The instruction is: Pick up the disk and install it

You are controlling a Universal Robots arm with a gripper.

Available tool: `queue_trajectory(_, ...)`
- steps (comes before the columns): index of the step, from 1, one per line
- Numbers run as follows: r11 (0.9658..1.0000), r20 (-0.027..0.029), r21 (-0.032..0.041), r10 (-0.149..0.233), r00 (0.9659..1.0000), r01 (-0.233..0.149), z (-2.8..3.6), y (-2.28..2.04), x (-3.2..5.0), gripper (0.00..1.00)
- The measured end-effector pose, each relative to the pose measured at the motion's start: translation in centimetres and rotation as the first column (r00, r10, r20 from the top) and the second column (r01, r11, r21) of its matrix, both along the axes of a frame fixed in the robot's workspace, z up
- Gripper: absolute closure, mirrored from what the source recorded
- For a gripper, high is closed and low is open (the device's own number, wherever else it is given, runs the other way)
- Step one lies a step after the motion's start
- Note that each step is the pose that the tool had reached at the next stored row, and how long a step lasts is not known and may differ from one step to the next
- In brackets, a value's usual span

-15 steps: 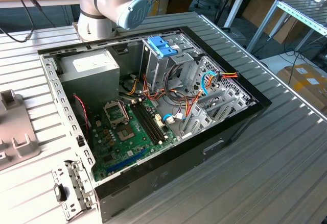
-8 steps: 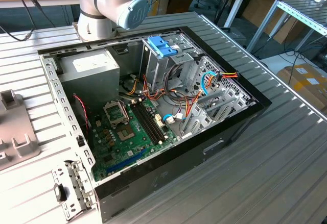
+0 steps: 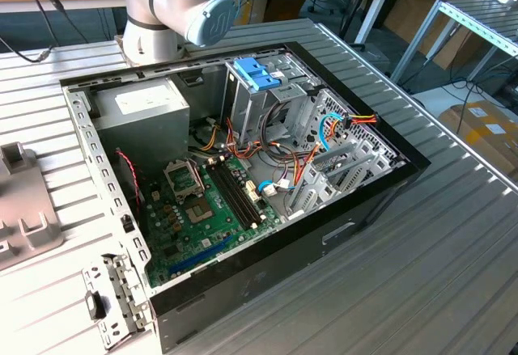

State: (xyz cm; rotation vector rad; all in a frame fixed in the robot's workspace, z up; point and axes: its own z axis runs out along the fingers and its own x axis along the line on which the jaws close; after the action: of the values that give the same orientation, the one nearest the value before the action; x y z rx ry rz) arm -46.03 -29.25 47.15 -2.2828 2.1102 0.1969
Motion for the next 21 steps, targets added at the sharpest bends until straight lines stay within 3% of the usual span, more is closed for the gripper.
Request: queue_trajectory(21,1.0000,0.0000,0.0001,0.000,1.0000,0.000,1.64,0.00,0.01,0.62)
